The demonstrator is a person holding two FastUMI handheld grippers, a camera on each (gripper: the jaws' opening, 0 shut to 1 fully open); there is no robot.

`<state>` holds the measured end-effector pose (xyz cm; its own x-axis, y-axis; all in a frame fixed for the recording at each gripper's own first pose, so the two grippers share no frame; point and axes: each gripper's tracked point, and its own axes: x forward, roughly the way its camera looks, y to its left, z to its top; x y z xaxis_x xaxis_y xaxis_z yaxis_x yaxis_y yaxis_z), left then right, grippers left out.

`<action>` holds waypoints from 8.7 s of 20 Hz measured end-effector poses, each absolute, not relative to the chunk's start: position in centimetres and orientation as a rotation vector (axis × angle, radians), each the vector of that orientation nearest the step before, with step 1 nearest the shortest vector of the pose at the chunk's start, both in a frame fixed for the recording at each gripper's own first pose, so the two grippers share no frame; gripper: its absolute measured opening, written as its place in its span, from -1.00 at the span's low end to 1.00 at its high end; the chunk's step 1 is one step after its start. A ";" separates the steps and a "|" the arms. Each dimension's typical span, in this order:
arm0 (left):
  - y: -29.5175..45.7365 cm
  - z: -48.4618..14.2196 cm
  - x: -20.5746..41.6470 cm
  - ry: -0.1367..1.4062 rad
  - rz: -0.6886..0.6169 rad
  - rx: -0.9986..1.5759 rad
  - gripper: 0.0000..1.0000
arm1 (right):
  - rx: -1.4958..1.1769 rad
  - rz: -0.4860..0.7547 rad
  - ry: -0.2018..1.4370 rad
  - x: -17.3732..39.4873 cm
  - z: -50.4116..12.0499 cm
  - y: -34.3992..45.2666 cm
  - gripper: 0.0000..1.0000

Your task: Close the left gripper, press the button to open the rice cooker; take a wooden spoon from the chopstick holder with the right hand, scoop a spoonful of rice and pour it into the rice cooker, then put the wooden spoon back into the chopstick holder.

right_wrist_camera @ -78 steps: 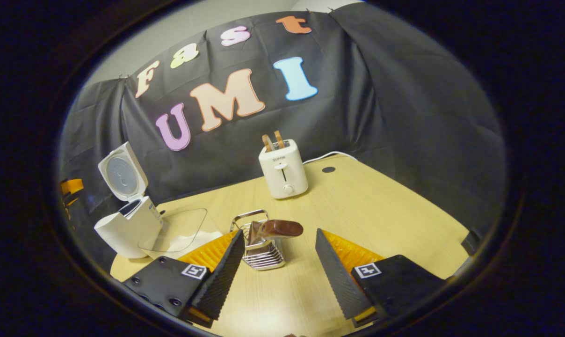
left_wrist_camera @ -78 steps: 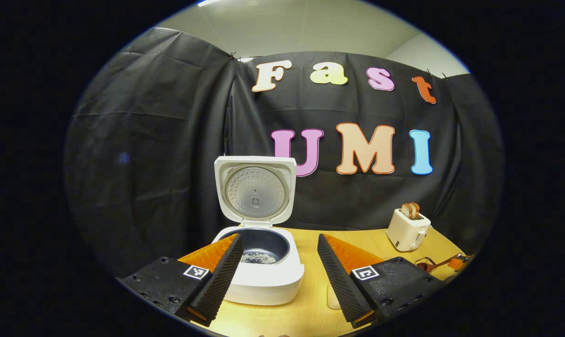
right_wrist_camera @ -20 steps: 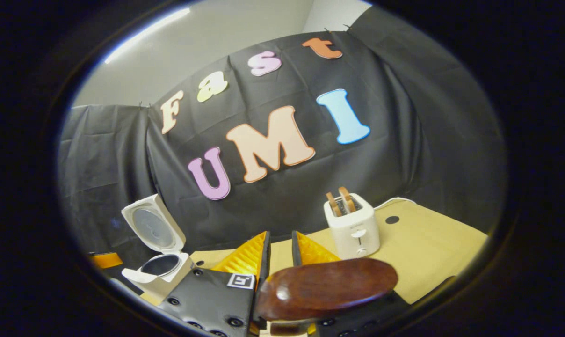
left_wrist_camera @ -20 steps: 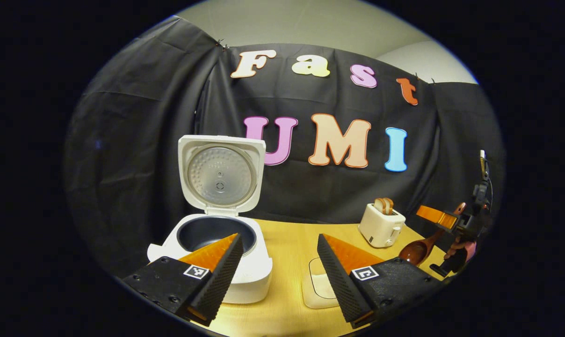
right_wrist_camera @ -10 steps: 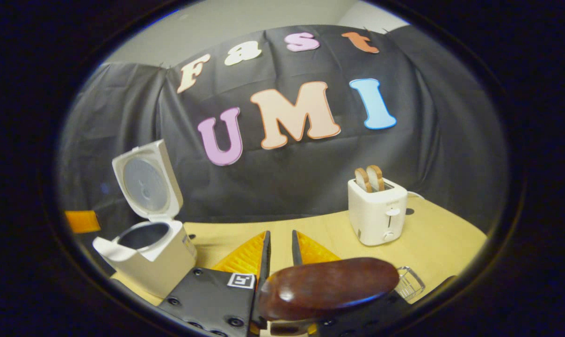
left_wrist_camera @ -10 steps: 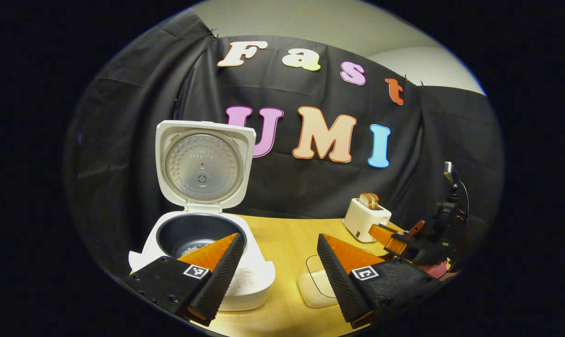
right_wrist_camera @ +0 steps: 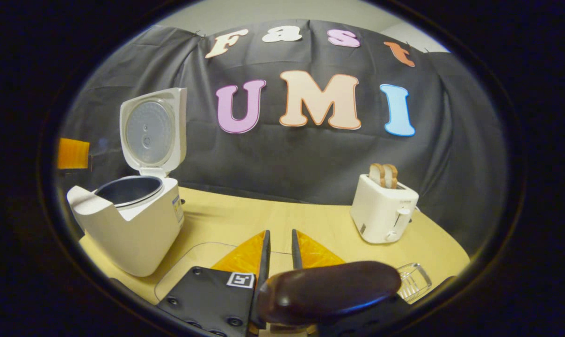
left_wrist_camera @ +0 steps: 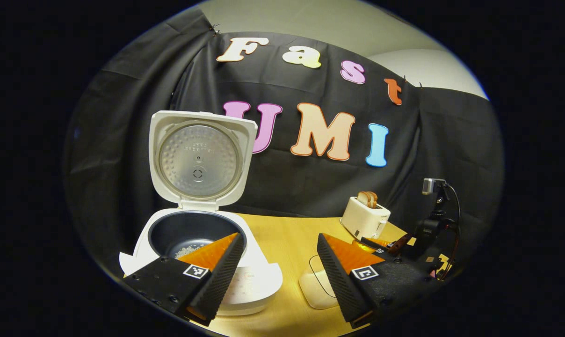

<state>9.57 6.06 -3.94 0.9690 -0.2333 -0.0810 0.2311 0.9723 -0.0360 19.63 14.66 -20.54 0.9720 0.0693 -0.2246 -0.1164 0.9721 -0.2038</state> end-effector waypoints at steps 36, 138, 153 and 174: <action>13.6 -1.5 8.5 0.076 -0.070 -0.058 0.89 | 0.591 0.046 0.146 18.6 -5.3 14.9 -0.43; 0.9 -6.3 9.0 0.171 -0.246 0.054 0.89 | 0.118 -0.153 0.122 18.6 -12.3 -6.7 -0.02; 5.0 -1.2 9.8 0.116 -0.166 -0.020 0.88 | 0.051 -0.230 0.034 11.0 -2.3 -6.8 0.98; 17.6 18.6 24.3 -0.122 0.093 0.068 0.76 | 0.049 -0.396 0.140 1.0 -1.6 -12.1 0.98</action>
<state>24.31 17.60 18.61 0.9882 0.0882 0.1249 -0.0964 0.9934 0.0616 1.03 -12.05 -1.62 0.9132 -0.3807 -0.1453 0.3875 0.9216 0.0207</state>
